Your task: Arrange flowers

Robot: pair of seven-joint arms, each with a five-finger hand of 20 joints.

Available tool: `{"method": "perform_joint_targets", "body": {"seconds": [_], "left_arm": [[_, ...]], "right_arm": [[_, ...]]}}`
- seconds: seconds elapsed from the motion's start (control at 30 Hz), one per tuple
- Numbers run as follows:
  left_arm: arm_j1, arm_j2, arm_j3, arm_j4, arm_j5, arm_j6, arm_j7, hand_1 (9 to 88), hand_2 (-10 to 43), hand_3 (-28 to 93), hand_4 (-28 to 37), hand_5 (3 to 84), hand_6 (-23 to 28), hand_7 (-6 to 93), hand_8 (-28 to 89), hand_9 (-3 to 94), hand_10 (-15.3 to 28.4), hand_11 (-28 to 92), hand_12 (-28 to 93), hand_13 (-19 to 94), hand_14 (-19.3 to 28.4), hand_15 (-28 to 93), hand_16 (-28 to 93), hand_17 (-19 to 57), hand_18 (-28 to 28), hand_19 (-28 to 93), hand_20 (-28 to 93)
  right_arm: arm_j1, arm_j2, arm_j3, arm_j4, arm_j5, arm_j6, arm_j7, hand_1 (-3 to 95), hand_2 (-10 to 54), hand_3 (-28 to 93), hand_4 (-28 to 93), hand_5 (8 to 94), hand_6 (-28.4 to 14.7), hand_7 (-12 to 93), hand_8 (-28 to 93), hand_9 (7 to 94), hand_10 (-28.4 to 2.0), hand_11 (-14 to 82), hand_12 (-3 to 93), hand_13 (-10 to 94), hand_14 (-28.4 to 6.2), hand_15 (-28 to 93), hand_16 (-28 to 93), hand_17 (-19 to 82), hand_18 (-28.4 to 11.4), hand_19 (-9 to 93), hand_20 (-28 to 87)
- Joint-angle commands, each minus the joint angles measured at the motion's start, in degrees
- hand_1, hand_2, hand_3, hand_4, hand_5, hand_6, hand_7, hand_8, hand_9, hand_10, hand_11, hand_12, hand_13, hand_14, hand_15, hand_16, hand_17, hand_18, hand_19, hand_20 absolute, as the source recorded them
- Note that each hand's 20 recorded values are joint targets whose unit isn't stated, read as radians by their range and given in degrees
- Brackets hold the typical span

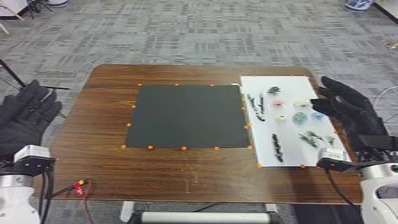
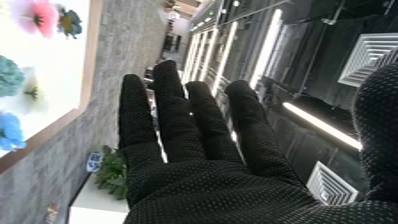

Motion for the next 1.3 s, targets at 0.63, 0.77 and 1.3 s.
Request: {"method": "perform_joint_targets", "body": {"seconds": [0.63, 0.77, 1.3], "left_arm": [[1.0, -0.07, -0.11, -0.42, -0.32, 0.40, -0.03, 30.1, 9.4, 70, -28.2, 39.8, 9.8, 5.1, -6, 29.8, 15.5, 15, 9, 22, 15.1, 18, -2, -5.7, 14.9, 32, 9], [1.4, -0.23, 0.07, -0.66, -1.48, 1.26, 0.36, 30.1, 9.4, 70, -28.2, 39.8, 9.9, 5.2, -6, 29.8, 15.5, 15, 9, 22, 15.2, 18, -2, -5.8, 15.0, 32, 9], [2.7, 0.46, 0.81, -1.84, -4.66, 6.30, 3.51, 29.8, 9.3, 71, -28.2, 41.5, 10.7, 7.4, -7, 31.5, 16.6, 18, 11, 24, 16.3, 23, -2, -6.5, 15.8, 34, 10]], "right_arm": [[0.6, 1.6, -1.7, -3.0, -13.3, 8.7, 13.2, 20.3, -5.7, 74, -25, 36.2, -7.9, 14, -8, 38.0, -17.6, 9.0, 19.2, 35, -15.6, 21, 24, 13, -19.6, 36, 15], [0.9, 2.4, -1.8, -4.1, -21.9, 9.5, 20.0, 22.7, -8.4, 74, -25, 38.0, -8.4, 15, -8, 37.9, -18.4, 10.7, 19.7, 32, -15.9, 23, 23, 13, -19.6, 38, 14], [21.3, 14.9, -28.3, -2.3, -64.1, -4.9, 53.8, 24.9, -9.5, 65, -28, 43.0, -11.4, 48, -18, 36.8, -23.6, 63.5, 64.3, 36, -23.1, 74, 44, 17, -24.6, 67, 26]]}}
